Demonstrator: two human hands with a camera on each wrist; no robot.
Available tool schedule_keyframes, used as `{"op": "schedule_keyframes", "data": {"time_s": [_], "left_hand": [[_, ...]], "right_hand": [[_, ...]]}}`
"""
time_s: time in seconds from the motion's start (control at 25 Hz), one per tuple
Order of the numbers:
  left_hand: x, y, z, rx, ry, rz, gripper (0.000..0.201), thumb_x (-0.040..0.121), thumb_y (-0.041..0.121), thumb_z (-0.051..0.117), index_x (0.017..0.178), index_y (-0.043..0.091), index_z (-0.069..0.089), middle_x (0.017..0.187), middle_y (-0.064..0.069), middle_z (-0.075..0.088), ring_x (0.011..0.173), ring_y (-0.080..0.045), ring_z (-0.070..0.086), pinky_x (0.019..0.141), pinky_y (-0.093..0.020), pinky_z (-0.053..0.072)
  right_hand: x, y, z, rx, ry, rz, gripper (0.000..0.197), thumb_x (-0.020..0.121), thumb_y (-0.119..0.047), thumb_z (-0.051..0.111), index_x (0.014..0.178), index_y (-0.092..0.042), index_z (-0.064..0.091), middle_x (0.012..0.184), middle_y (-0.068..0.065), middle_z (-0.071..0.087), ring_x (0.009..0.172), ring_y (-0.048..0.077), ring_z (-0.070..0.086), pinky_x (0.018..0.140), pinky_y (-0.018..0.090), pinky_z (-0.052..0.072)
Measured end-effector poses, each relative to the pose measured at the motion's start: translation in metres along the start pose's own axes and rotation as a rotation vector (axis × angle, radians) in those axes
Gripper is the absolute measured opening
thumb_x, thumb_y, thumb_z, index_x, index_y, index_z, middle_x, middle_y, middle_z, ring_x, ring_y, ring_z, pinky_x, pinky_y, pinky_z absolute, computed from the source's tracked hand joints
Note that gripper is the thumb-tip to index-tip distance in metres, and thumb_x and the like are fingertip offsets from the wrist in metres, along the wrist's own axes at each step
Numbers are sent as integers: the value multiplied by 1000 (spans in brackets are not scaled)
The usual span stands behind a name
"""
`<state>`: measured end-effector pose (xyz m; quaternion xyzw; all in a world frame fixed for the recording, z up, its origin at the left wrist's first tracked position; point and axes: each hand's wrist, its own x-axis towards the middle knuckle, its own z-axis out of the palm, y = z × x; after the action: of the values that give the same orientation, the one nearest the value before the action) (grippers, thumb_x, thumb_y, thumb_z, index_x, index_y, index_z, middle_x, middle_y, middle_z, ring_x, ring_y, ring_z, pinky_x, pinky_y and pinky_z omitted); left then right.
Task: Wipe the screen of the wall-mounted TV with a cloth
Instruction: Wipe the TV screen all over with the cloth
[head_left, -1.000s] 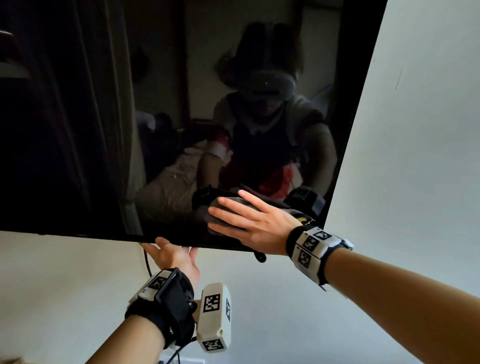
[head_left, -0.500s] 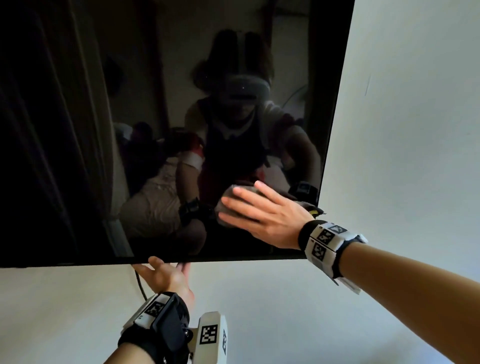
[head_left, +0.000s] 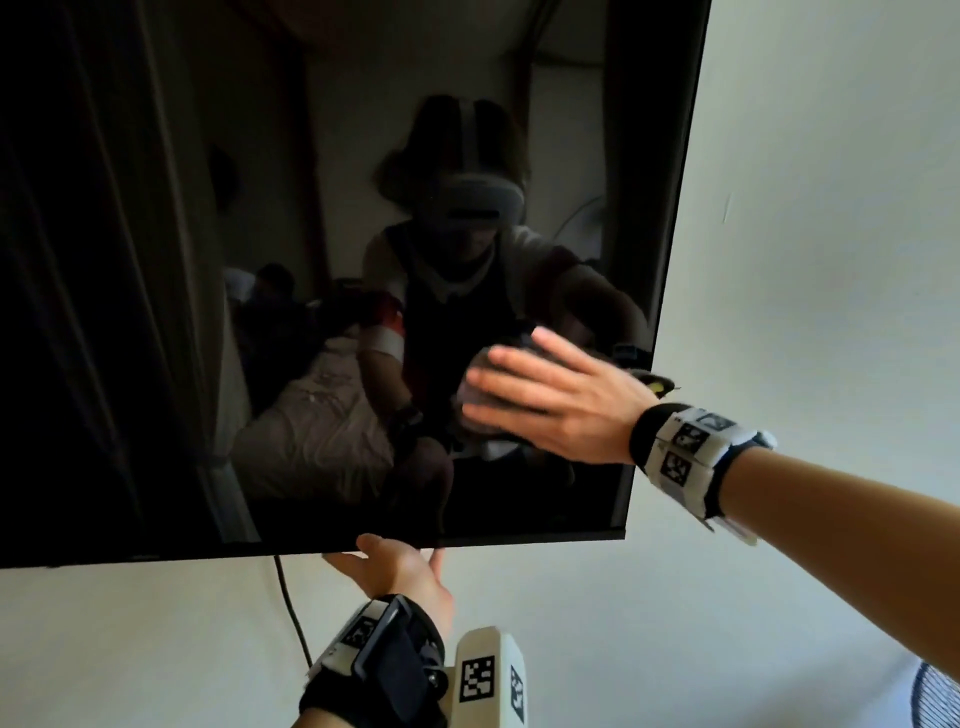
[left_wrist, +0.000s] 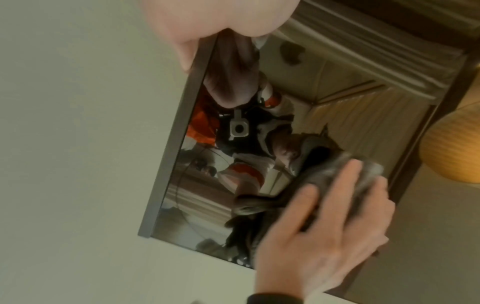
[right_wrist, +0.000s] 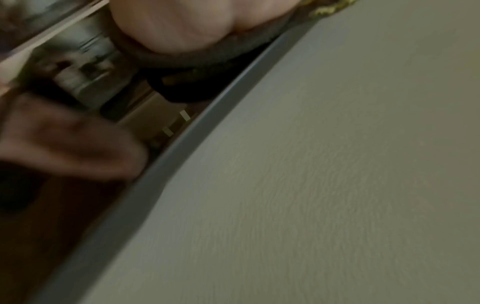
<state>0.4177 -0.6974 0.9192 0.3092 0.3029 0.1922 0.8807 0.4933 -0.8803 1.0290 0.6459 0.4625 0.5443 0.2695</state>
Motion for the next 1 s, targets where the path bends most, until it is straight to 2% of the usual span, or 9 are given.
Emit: {"op": "schedule_keyframes", "data": {"time_s": [0.12, 0.32, 0.48, 0.6, 0.68, 0.8, 0.84, 0.92, 1.0], "left_hand": [[-18, -1, 3, 8, -24, -23, 50, 109, 29, 21, 155, 48, 13, 150, 1, 47, 119, -27, 58, 107, -38, 42], [-22, -4, 5, 24, -32, 24, 55, 108, 26, 19, 153, 54, 6, 133, 4, 52, 105, -26, 60, 108, -40, 44], [-23, -11, 5, 86, -57, 70, 59, 106, 21, 18, 152, 57, 7, 126, 3, 54, 104, -25, 60, 101, -33, 42], [-9, -22, -9, 236, -24, 181, 57, 105, 29, 29, 153, 52, 10, 124, 4, 57, 108, -25, 63, 102, -33, 38], [-3, -30, -24, 481, -14, 267, 63, 88, 51, 41, 149, 39, 32, 113, 1, 72, 102, -29, 68, 106, -42, 45], [-18, -17, -37, 917, -28, 944, 34, 81, 54, 50, 105, 34, 63, 80, 15, 68, 85, -26, 67, 81, -47, 54], [-23, -7, -34, 950, -119, 1226, 31, 81, 52, 57, 103, 32, 65, 86, 13, 67, 87, -25, 65, 80, -46, 53], [-17, 19, -18, 1104, -226, 1684, 54, 79, 57, 63, 123, 24, 62, 122, -4, 63, 115, -31, 58, 100, -47, 44], [-5, 44, 1, 1326, -243, 1778, 88, 75, 74, 59, 148, 29, 41, 156, -11, 37, 145, -36, 32, 119, -53, 17]], "right_hand": [[17, 30, -8, 2, 66, 264, 49, 99, -29, 52, 147, -25, 42, 153, 7, 37, 144, 31, 30, 116, 55, 26], [6, 20, -4, -2, -33, -91, 55, 96, -27, 55, 148, -27, 40, 155, 3, 36, 144, 27, 30, 117, 51, 26], [26, 57, -14, -14, 79, 225, 49, 99, -27, 50, 147, -25, 42, 153, 7, 37, 144, 31, 30, 116, 54, 27], [12, 28, -6, 11, 34, 77, 52, 98, -28, 52, 148, -25, 40, 155, 6, 36, 145, 30, 28, 116, 53, 27], [11, 35, -6, 10, 7, -12, 52, 99, -29, 50, 149, -26, 38, 155, 5, 35, 145, 28, 28, 116, 52, 27], [32, 68, -14, -2, 98, 247, 47, 102, -30, 45, 149, -26, 39, 155, 7, 35, 145, 30, 28, 117, 55, 25], [35, 70, -14, -6, 118, 312, 47, 102, -30, 44, 149, -26, 39, 155, 7, 34, 145, 31, 27, 118, 55, 23], [34, 57, -11, 6, 133, 329, 47, 102, -30, 44, 149, -25, 39, 155, 8, 33, 145, 32, 26, 118, 55, 22], [33, 47, -10, 10, 103, 235, 47, 102, -30, 44, 148, -25, 40, 155, 7, 35, 145, 31, 28, 117, 54, 25]]}}
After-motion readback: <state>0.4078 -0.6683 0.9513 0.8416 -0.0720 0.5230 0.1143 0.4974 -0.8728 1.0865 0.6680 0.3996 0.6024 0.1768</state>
